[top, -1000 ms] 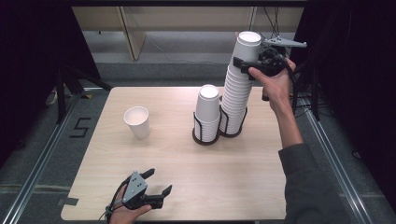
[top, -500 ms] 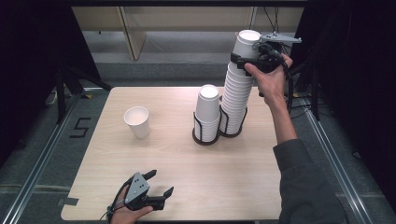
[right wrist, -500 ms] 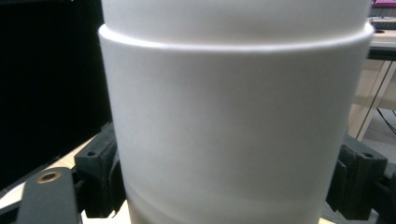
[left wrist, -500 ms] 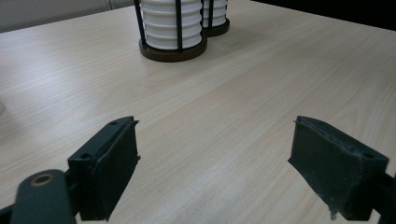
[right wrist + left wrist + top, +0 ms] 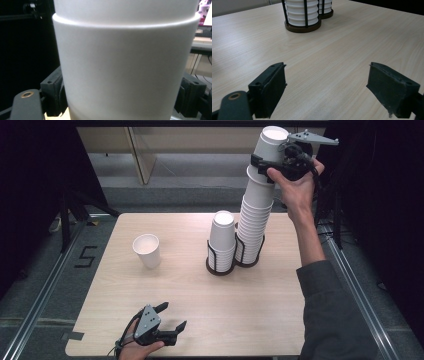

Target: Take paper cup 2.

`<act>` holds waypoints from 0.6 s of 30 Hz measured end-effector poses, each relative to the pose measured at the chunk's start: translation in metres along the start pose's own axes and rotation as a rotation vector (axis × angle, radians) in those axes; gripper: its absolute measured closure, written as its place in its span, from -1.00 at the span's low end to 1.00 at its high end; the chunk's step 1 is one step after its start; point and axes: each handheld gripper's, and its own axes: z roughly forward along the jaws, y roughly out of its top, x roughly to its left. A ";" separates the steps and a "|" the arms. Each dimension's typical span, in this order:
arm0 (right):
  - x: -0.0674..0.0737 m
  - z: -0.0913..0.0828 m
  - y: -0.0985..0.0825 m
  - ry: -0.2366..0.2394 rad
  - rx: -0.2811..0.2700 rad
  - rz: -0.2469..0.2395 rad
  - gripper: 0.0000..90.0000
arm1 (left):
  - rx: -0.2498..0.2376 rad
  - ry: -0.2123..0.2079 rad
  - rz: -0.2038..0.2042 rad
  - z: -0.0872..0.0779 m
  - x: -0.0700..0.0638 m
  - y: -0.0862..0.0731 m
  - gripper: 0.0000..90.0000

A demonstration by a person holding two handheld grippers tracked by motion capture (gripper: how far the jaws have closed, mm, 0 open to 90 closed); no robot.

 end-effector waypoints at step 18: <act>-0.013 -0.057 0.016 -0.025 -0.073 0.022 -0.60 | 0.000 -0.009 0.000 0.001 0.000 -0.001 -0.68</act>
